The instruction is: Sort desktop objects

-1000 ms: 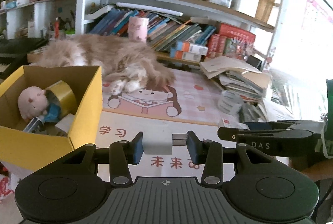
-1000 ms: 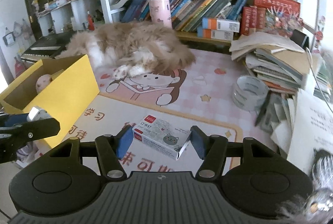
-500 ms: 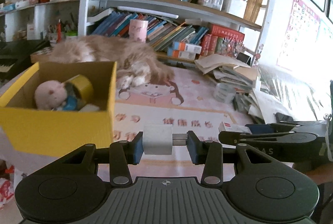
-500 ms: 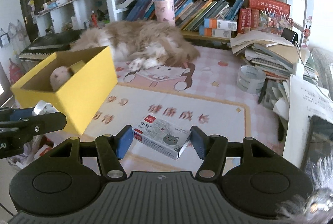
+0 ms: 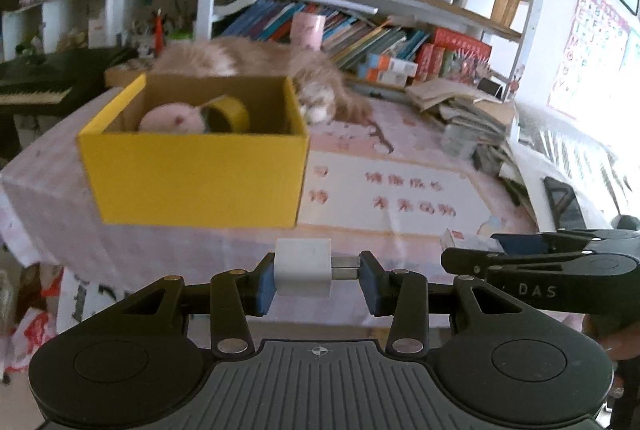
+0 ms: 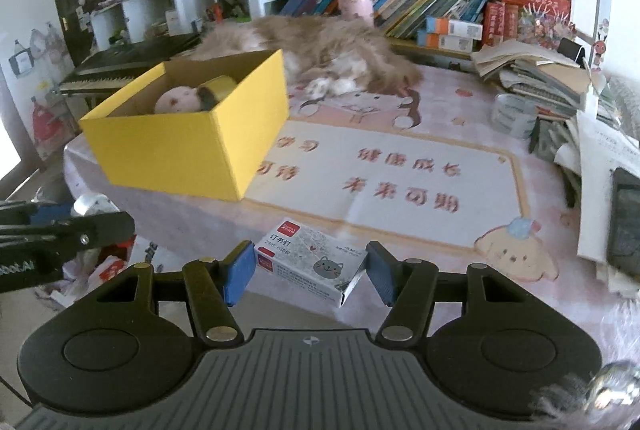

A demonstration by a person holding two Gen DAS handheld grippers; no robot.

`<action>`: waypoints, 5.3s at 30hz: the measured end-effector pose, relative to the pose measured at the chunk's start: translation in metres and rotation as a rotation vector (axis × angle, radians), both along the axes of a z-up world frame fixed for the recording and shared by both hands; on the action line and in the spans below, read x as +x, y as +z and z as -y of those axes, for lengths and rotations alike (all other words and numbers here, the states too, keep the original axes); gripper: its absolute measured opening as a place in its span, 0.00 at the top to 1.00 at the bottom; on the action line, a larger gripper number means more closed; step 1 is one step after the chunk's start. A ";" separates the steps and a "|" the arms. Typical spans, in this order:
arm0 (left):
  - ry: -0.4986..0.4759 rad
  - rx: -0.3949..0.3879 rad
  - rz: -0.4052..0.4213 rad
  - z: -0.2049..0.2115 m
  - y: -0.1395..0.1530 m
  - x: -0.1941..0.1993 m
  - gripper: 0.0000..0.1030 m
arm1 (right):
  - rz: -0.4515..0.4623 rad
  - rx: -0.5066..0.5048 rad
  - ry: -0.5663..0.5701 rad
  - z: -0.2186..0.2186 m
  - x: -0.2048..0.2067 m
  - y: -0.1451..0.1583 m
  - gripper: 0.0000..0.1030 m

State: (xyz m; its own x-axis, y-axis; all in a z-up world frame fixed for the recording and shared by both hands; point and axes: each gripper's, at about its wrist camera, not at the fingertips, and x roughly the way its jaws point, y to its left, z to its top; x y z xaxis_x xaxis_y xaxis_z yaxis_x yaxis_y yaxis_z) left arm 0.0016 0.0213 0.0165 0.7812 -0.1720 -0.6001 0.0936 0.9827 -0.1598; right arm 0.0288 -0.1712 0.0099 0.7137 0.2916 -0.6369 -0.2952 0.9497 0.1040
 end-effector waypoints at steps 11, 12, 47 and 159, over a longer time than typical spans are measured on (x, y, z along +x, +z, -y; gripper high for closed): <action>0.030 -0.008 -0.002 -0.032 -0.002 -0.028 0.60 | -0.009 -0.004 0.049 -0.038 -0.023 0.000 0.44; 0.035 -0.008 -0.003 -0.035 -0.002 -0.029 0.60 | -0.008 -0.005 0.057 -0.042 -0.023 0.000 0.44; 0.221 0.047 0.061 -0.086 0.021 0.015 0.60 | 0.064 0.042 0.296 -0.107 0.053 0.028 0.44; 0.144 0.162 0.090 -0.024 -0.008 -0.019 0.04 | 0.154 -0.041 -0.196 -0.040 -0.041 -0.004 0.19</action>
State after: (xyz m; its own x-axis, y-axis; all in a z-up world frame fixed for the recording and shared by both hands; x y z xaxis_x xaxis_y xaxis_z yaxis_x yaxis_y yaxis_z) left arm -0.0176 0.0455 0.0087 0.8425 0.0379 -0.5373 -0.0424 0.9991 0.0038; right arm -0.0126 -0.1307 0.0059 0.8435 0.1145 -0.5249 -0.1143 0.9929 0.0328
